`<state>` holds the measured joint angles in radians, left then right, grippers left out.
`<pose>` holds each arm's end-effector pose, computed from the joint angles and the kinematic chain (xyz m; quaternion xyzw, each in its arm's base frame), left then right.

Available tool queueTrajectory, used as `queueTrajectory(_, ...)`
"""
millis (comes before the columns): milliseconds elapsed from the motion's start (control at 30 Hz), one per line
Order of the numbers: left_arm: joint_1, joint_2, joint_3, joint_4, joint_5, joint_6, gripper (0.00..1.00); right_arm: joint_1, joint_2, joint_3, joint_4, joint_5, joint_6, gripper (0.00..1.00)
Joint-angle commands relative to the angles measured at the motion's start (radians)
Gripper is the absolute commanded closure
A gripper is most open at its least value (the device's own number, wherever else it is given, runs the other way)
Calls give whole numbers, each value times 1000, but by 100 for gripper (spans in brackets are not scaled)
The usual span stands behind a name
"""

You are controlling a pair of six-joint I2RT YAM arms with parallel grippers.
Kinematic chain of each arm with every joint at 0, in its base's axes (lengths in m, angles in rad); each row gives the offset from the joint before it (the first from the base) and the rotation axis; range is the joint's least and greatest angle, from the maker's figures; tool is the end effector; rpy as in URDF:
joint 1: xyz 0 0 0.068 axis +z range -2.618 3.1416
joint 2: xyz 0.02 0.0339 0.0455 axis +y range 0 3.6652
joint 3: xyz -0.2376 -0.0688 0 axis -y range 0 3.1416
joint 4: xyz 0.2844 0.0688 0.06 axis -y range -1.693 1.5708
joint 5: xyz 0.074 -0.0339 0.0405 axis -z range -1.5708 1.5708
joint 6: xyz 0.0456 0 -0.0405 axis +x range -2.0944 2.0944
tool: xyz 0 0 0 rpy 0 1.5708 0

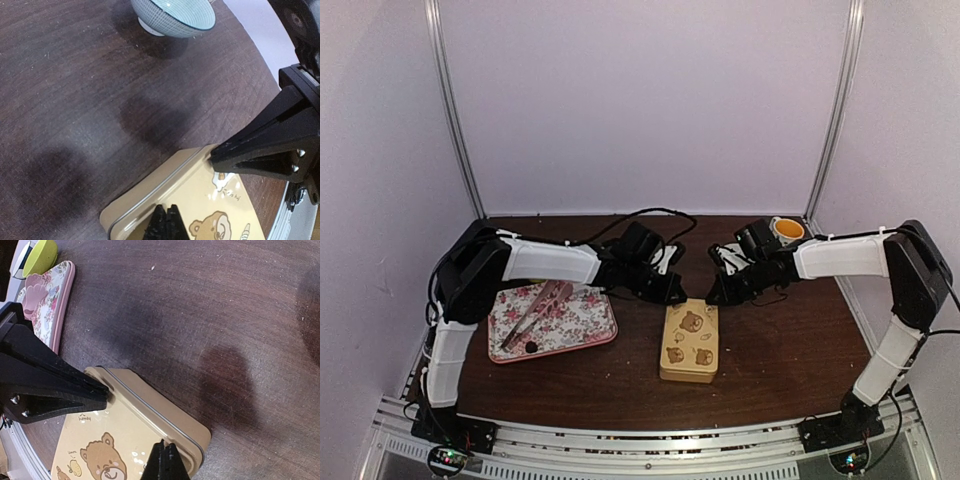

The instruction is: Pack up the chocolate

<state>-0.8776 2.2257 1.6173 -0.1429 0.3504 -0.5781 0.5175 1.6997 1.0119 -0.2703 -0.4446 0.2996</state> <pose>0.3188 -0.4083 0.1089 0.2034 0.8827 -0.3803 0.1865 0.3158 0.2024 0.1207 -0.1672 0.9172 0.3098 0.1864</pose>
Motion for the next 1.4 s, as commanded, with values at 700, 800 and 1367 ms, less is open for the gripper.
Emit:
queueTrajectory(700,-11,-30,-72,-112,-88,21,100,15,-90,-102,0,42,16,100)
queueTrajectory(800,-10,-95,-91,-120,-122,38,100,15,-151,-102,1,59,14,100)
queueTrajectory(1367,-3,-854,-603,-3,-655,117,88,-37,-871,-459,241,523,-42,100)
